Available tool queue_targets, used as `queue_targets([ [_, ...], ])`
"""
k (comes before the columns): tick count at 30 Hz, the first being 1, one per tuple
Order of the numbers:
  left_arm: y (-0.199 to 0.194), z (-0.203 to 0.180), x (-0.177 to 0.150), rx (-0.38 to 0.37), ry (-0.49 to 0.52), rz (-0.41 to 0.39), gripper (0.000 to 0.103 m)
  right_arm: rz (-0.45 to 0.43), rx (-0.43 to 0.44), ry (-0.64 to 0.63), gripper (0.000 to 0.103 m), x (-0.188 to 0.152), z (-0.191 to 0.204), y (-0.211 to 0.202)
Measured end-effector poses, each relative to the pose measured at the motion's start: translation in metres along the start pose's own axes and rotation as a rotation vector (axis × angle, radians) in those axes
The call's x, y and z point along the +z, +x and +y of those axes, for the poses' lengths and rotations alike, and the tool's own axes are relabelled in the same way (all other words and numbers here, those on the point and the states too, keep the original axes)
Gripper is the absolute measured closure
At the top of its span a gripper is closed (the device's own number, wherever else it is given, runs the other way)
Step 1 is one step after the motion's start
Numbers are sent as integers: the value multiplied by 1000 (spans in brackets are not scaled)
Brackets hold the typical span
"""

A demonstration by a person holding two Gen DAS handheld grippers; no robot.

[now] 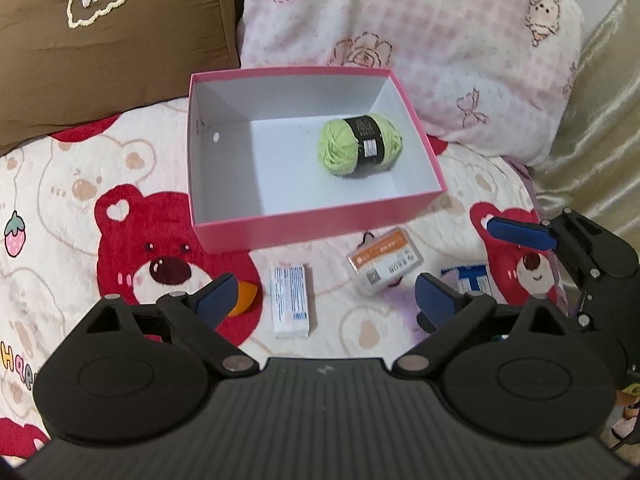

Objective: Organize objects
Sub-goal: 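Withdraw the left tool from the box toward the clear plastic case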

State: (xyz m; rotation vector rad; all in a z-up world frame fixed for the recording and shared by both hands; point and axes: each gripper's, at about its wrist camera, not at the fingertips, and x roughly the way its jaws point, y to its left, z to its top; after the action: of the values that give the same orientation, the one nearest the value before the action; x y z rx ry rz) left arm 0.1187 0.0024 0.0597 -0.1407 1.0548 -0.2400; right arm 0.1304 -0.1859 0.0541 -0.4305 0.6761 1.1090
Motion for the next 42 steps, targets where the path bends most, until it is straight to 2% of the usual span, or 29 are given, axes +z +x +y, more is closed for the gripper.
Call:
queue_targets([
  [4, -3, -2, -9, -7, 12, 11, 4, 29, 3, -38, 6, -7, 11, -8],
  [9, 0, -1, -21, -22, -20, 36, 2, 89, 13, -23, 6, -16, 11, -12],
  [13, 5, -2, -31, -32, -26, 71, 2, 82, 23, 8, 6, -24, 4, -18],
  [18, 10, -7, -42, -28, -15, 71, 2, 60, 25, -6, 6, -37, 3, -25],
  [24, 21, -10, -53, -62, -33, 84, 2, 48, 45, -34, 6, -52, 1, -26],
  [29, 27, -12, -58, -80, -46, 68, 2, 27, 65, -59, 6, -64, 0, -28],
  [33, 30, -14, -63, -110, -52, 32, 2, -84, 58, -110, 6, -71, 5, -40],
  [35, 30, -15, -64, -121, -51, 8, 2, -109, 61, -142, 6, -74, 9, -42],
  [38, 31, -18, -65, -130, -42, -30, 3, -114, 45, -174, 6, -78, 12, -36],
  [42, 36, -23, -67, -145, -49, -41, 3, -97, 24, -166, 6, -82, 9, -22],
])
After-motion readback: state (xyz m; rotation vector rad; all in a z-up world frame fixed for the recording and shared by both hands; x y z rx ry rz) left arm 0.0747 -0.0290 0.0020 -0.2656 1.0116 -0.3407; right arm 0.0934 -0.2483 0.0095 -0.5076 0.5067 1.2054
